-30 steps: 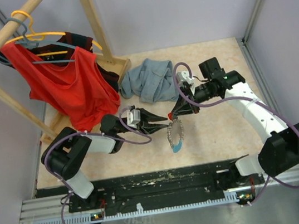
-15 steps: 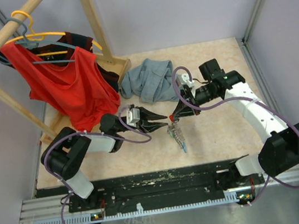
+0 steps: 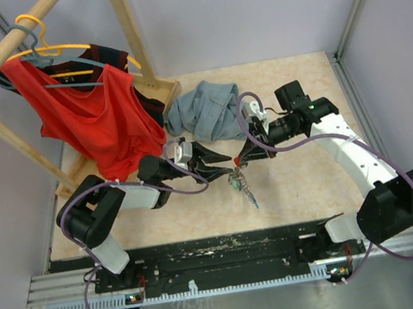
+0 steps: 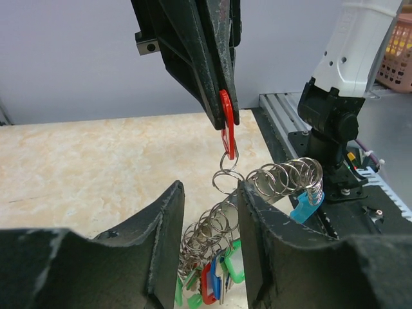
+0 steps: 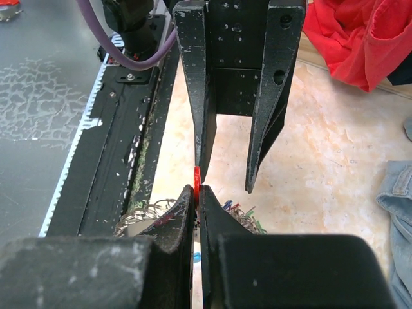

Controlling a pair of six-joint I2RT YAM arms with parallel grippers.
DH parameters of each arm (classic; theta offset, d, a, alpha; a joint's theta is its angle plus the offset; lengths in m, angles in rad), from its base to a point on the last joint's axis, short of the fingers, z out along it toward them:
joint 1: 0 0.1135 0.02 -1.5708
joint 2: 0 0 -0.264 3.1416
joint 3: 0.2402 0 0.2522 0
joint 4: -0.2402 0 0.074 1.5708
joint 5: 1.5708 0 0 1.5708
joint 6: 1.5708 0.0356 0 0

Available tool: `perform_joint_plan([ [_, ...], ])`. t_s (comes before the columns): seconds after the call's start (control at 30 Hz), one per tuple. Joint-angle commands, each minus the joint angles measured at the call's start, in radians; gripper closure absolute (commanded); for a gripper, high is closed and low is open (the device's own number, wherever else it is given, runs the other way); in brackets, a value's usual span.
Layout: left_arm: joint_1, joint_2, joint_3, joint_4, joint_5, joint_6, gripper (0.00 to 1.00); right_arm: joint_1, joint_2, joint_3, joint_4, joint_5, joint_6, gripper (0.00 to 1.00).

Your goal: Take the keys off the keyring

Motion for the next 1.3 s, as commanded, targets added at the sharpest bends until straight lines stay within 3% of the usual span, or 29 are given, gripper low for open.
perform_joint_plan([
  [0.0, -0.009, -0.016, 0.012, 0.264, -0.044, -0.085, 0.53, 0.013, -0.033, 0.032, 0.060, -0.044, 0.033, 1.00],
  [0.1, -0.033, -0.022, 0.000, 0.264, -0.079, -0.080, 0.49, 0.014, -0.033, 0.030, 0.075, -0.043, 0.049, 1.00],
  [0.37, -0.084, -0.016, 0.010, 0.252, -0.165, -0.067, 0.50, 0.014, -0.033, 0.019, 0.113, -0.037, 0.092, 1.00],
  [1.27, -0.118, 0.020, 0.102, 0.094, -0.192, -0.061, 0.74, 0.022, -0.044, -0.001, 0.190, -0.009, 0.172, 1.00],
])
